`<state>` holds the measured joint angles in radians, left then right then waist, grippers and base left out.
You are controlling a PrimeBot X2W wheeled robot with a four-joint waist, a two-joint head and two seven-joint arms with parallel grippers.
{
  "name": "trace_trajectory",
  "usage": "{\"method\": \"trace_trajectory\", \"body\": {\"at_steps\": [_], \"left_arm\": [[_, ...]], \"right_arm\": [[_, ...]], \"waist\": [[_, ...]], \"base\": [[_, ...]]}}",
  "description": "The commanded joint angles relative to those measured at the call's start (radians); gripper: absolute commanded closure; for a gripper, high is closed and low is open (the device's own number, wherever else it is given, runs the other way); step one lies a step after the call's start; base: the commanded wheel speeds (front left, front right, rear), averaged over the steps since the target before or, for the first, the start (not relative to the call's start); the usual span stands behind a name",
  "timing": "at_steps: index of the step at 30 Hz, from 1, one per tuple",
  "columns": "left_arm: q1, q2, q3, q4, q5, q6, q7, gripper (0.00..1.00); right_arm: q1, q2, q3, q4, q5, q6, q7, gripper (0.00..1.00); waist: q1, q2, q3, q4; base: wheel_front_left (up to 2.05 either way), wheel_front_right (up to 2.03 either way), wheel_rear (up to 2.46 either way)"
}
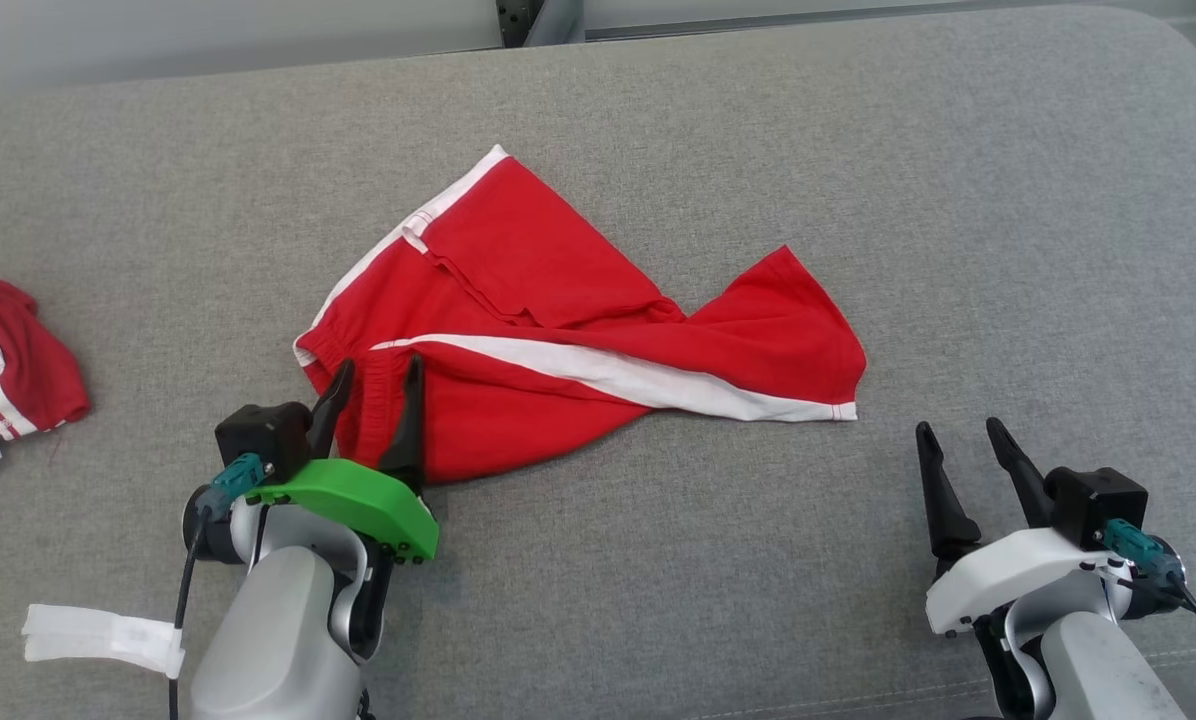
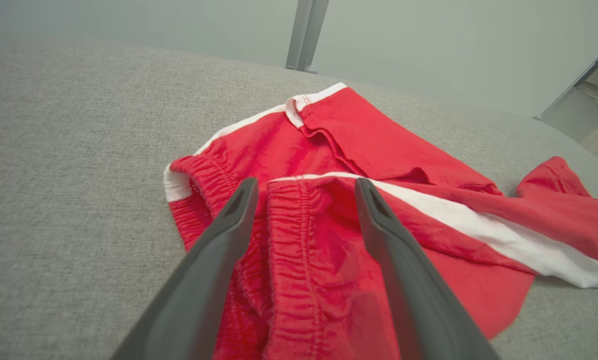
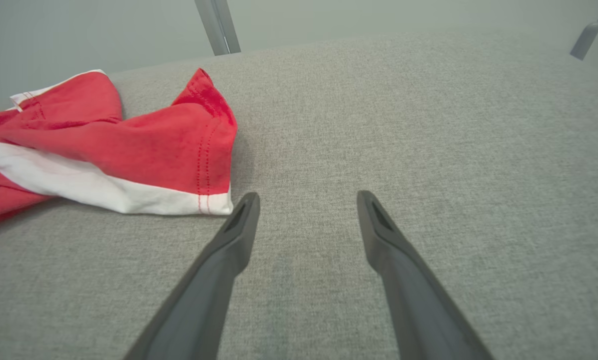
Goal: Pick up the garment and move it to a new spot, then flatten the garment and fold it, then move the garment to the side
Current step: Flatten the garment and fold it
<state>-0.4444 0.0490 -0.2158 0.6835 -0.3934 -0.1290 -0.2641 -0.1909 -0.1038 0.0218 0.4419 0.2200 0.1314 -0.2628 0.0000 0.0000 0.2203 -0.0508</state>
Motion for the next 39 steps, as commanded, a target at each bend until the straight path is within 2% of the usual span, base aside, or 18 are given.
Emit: {"method": "trace_trajectory", "body": {"at_steps": [1,9,11,12,14,15,16,18,19,20,22,27,32,39], "left_arm": [[-0.021,0.004,0.002,0.014,-0.017,-0.002,-0.001,0.0],[-0.059,0.019,-0.033,0.059,-0.053,-0.002,-0.001,0.01],[-0.064,0.022,-0.039,0.079,-0.057,-0.002,-0.001,0.22],[-0.069,0.022,-0.043,0.084,-0.06,-0.002,-0.001,0.27],[-0.075,0.026,-0.057,0.08,-0.052,-0.002,-0.001,0.29],[-0.075,0.027,-0.06,0.075,-0.051,-0.003,-0.001,0.36],[-0.071,0.028,-0.062,0.072,-0.051,-0.003,-0.001,0.45],[-0.063,0.031,-0.072,0.056,-0.048,-0.003,-0.001,0.72],[-0.063,0.034,-0.071,0.032,-0.046,-0.003,-0.001,0.93],[-0.06,0.038,-0.072,-0.002,-0.037,-0.003,-0.001,1.0],[-0.012,0.038,-0.084,-0.093,-0.031,-0.003,0.0,1.0],[0.046,0.048,-0.136,-0.184,-0.034,-0.003,-0.001,1.0],[0.107,0.068,-0.201,-0.23,-0.055,-0.003,0.0,1.0],[0.199,0.132,-0.323,-0.264,-0.144,-0.003,-0.001,1.0]], "right_arm": [[-0.01,-0.002,0.003,-0.003,0.005,-0.001,-0.003,0.0],[-0.018,0.008,0.002,-0.006,0.002,-0.001,-0.003,0.0],[-0.021,0.009,0.001,-0.007,0.004,-0.001,-0.003,0.0],[-0.022,0.009,0.001,-0.007,0.005,-0.001,-0.003,0.0],[-0.023,0.01,0.001,-0.008,0.006,-0.001,-0.003,0.0],[-0.024,0.011,0.0,-0.008,0.007,-0.001,-0.003,0.0],[-0.026,0.011,-0.001,-0.009,0.008,-0.001,-0.003,0.0],[-0.028,0.013,-0.003,-0.01,0.008,-0.001,-0.003,0.0],[-0.027,0.014,-0.006,-0.011,0.008,-0.001,-0.003,0.0],[-0.026,0.014,-0.009,-0.012,0.007,-0.001,-0.003,0.0],[-0.017,0.017,-0.017,-0.013,0.009,-0.001,-0.003,0.0],[-0.006,0.025,-0.017,-0.006,0.015,-0.001,-0.003,0.0],[0.002,0.032,-0.019,0.001,0.025,-0.001,-0.003,0.0],[0.016,0.04,-0.029,0.014,0.034,-0.001,-0.003,0.0]], "waist": [[0.0,0.0,0.002,-0.001],[0.0,0.0,0.016,0.0],[0.0,0.0,0.02,0.001],[0.0,0.0,0.022,0.001],[0.0,0.0,0.026,0.003],[0.0,0.0,0.027,0.004],[0.0,0.0,0.029,0.005],[0.0,0.0,0.029,0.008],[0.0,0.0,0.03,0.011],[0.0,0.0,0.029,0.015],[0.0,0.0,0.024,0.032],[0.0,0.0,0.005,0.07],[0.0,0.0,-0.018,0.107],[0.0,0.0,-0.053,0.157]], "base": [[0.0,0.0,0.0],[0.0,0.0,0.0],[0.0,0.0,0.0],[0.0,0.0,0.0],[0.0,0.0,0.0],[0.0,0.0,0.0],[0.0,0.0,0.0],[0.0,0.0,0.0],[0.0,0.0,0.0],[0.0,0.0,0.0],[0.0,0.0,0.0],[0.0,0.0,0.0],[0.0,0.0,0.0],[0.0,0.0,0.0]]}}
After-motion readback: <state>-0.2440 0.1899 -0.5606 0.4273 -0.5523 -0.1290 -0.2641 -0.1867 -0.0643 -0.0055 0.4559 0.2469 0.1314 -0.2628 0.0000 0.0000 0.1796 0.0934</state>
